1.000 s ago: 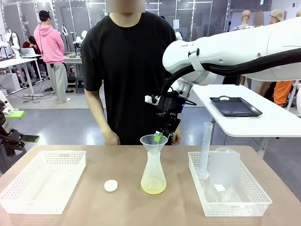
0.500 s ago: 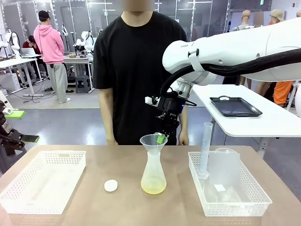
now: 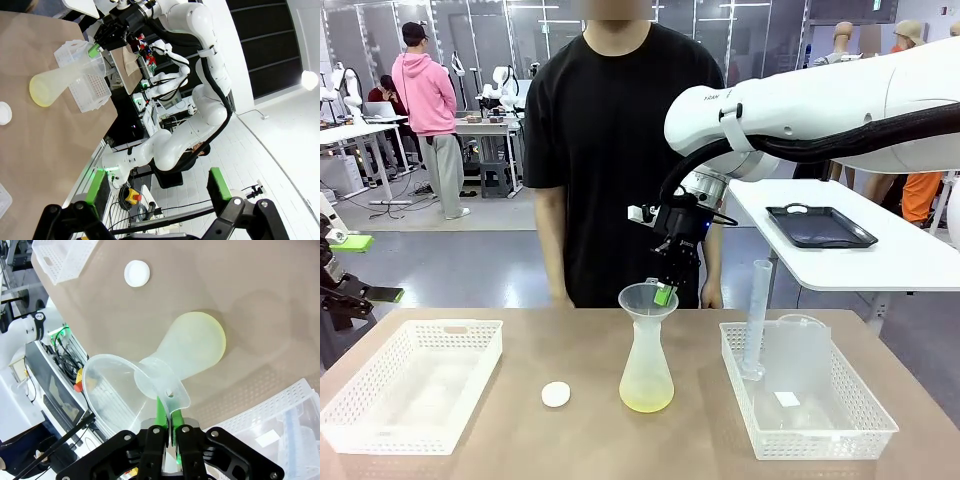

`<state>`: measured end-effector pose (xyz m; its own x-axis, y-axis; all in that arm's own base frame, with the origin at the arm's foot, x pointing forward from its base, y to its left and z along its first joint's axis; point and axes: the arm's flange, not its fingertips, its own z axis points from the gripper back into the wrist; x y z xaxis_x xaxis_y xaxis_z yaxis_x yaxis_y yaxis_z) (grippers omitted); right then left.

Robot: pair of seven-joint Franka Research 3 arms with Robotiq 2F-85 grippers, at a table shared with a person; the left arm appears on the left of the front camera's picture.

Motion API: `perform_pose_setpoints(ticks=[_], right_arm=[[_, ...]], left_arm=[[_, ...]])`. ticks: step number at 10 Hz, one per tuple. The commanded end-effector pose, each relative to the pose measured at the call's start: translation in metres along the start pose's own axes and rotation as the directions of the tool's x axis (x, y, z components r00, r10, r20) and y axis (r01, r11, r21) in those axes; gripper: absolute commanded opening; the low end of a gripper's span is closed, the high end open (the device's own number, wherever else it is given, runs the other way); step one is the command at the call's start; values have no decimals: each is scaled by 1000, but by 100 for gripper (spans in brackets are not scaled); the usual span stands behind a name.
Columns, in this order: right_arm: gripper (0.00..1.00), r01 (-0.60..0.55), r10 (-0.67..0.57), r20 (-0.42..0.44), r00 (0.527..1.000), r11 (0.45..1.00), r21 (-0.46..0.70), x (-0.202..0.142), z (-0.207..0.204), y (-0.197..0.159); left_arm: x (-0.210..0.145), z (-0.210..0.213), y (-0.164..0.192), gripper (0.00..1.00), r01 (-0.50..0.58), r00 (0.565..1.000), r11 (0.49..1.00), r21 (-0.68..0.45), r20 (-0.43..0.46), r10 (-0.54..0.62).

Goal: Prepare the solutions needed for the experiment.
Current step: Once the solution is in the Big flask , pick up the Plastic Funnel and place it back into the right Organizing basket.

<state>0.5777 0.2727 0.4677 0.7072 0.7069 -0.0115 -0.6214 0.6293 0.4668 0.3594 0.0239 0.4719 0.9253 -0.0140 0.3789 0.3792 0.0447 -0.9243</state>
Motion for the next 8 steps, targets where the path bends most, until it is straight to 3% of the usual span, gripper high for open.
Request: perform_pose_setpoints(ticks=[1, 8], right_arm=[[0, 24, -24, 15, 1000, 1000, -12, -1, 6, 8], [0, -10, 22, 116, 993, 994, -106, -37, 67, 48]], left_arm=[[0, 0, -2, 100, 4, 1000, 1000, -7, -7, -4], [0, 0, -2, 100, 4, 1000, 1000, -7, -7, -4]])
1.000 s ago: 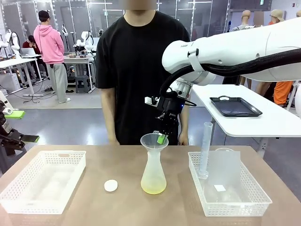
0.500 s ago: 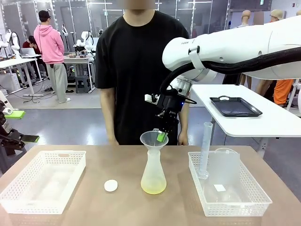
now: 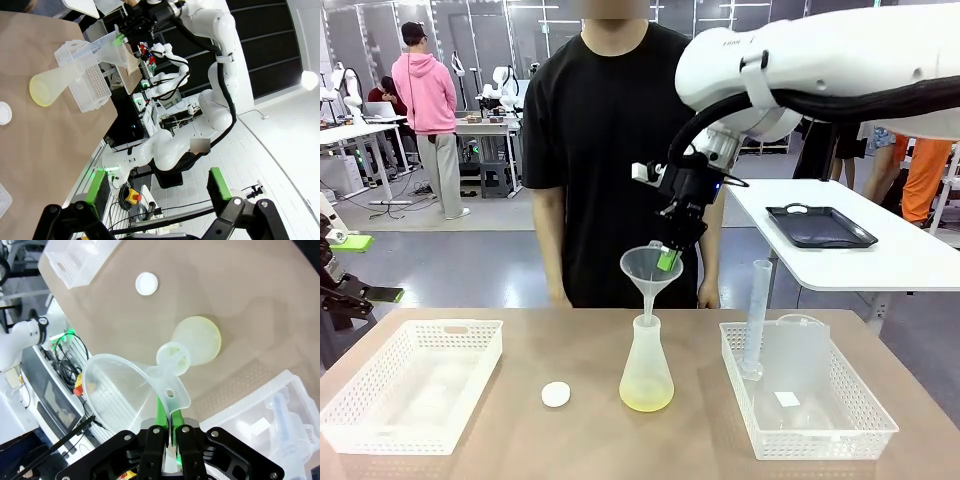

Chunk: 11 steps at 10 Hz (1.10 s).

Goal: Prepare the solutions needed for the experiment.
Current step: Once the solution is in the Big flask , pick up the Plastic Funnel and place it back into the right Organizing basket.

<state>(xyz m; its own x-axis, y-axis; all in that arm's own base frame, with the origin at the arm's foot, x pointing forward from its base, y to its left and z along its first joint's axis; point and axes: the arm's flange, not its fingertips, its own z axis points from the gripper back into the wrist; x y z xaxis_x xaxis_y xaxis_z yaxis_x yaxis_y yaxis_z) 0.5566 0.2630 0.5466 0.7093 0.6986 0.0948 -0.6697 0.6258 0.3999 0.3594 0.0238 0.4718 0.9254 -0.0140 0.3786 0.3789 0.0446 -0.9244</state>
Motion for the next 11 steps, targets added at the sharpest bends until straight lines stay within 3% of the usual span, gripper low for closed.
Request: perform_pose_setpoints(ticks=[1, 7, 11], right_arm=[[0, 16, -15, 33, 999, 999, -40, -19, 14, 11], [0, 3, 4, 109, 994, 998, -58, -48, 53, 34], [0, 77, -73, 125, 989, 997, -30, -90, 67, 15]], left_arm=[[0, 0, -2, 100, 5, 1000, 1000, -7, -7, -5], [0, 0, -2, 100, 5, 1000, 1000, -7, -7, -5], [0, 0, -2, 100, 5, 1000, 1000, -7, -7, -5]])
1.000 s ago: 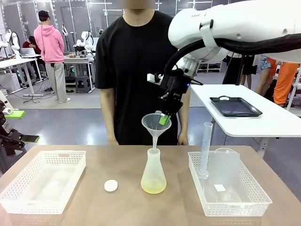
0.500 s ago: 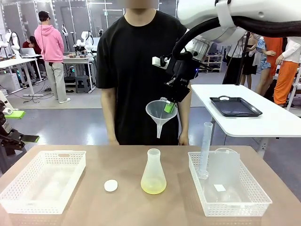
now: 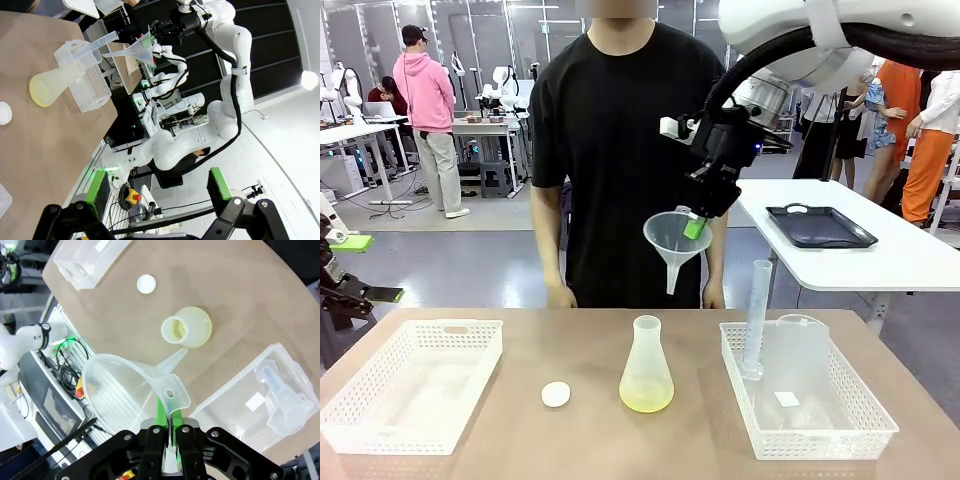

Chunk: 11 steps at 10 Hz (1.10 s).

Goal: Prepare the solutions needed for the experiment.
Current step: Once the solution is in the Big flask , pick up the Plastic Funnel and place it back into the right Organizing basket.

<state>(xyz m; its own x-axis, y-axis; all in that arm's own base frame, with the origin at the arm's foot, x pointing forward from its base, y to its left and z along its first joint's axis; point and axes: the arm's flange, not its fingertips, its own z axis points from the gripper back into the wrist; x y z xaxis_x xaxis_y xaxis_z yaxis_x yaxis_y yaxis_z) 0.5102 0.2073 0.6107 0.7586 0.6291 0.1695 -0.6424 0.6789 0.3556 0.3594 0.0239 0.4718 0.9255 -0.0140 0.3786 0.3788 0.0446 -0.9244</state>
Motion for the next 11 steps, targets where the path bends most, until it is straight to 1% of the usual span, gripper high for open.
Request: perform_pose_setpoints(ticks=[1, 3, 5, 8, 11], right_arm=[[0, 103, -103, 11, 995, 995, 14, -45, 8, -23], [0, 200, -200, 29, 979, 980, 3, -86, 18, -47], [0, 313, -310, 56, 949, 948, -59, -122, 28, -72], [0, 380, -374, 91, 923, 922, -67, -145, 33, -97], [0, 417, -411, 108, 905, 907, -51, -152, 36, -109]], left_arm=[[0, 0, -2, 100, 5, 1000, 1000, -7, -7, -5], [0, 0, -2, 100, 5, 1000, 1000, -7, -7, -5], [0, 0, -2, 100, 5, 1000, 1000, -7, -7, -5], [0, 0, -2, 100, 5, 1000, 1000, -7, -7, -5], [0, 0, -2, 100, 5, 1000, 1000, -7, -7, -5]])
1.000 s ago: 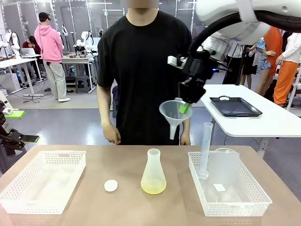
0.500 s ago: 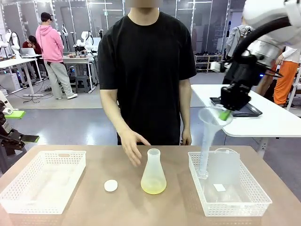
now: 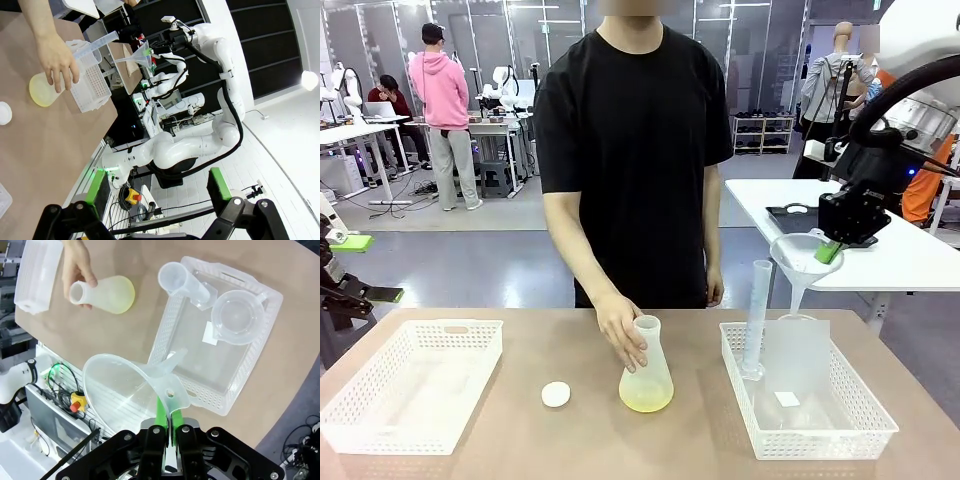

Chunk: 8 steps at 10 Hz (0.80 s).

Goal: Prepare the solutions needed for the experiment.
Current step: Once the solution is in the Big flask , pick up the Plastic Funnel and place it back into the right Organizing basket.

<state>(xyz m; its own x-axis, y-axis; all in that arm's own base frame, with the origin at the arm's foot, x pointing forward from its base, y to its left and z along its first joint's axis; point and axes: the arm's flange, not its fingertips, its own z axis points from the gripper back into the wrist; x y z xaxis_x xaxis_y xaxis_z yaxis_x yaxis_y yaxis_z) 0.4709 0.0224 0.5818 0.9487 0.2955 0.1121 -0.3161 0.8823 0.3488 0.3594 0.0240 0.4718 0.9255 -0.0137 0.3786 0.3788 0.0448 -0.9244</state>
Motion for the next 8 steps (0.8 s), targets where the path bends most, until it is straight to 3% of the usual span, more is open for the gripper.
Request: perform_pose_setpoints(ticks=[1, 2, 4, 8], right_arm=[[0, 70, -70, -23, 997, 998, 1, -1, -6, 0], [0, 0, 0, 0, 1000, 1000, 0, 0, 0, 0], [3, 17, -17, -5, 1000, 1000, 2, 0, -2, -2], [3, 156, -144, -161, 976, 986, 66, -2, -68, 12]], left_arm=[[0, 0, -2, 100, 5, 1000, 1000, -7, -8, -5], [0, 0, -2, 100, 5, 1000, 1000, -7, -8, -5], [0, 0, -2, 100, 5, 1000, 1000, -7, -8, -5], [0, 0, -2, 100, 5, 1000, 1000, -7, -8, -5]])
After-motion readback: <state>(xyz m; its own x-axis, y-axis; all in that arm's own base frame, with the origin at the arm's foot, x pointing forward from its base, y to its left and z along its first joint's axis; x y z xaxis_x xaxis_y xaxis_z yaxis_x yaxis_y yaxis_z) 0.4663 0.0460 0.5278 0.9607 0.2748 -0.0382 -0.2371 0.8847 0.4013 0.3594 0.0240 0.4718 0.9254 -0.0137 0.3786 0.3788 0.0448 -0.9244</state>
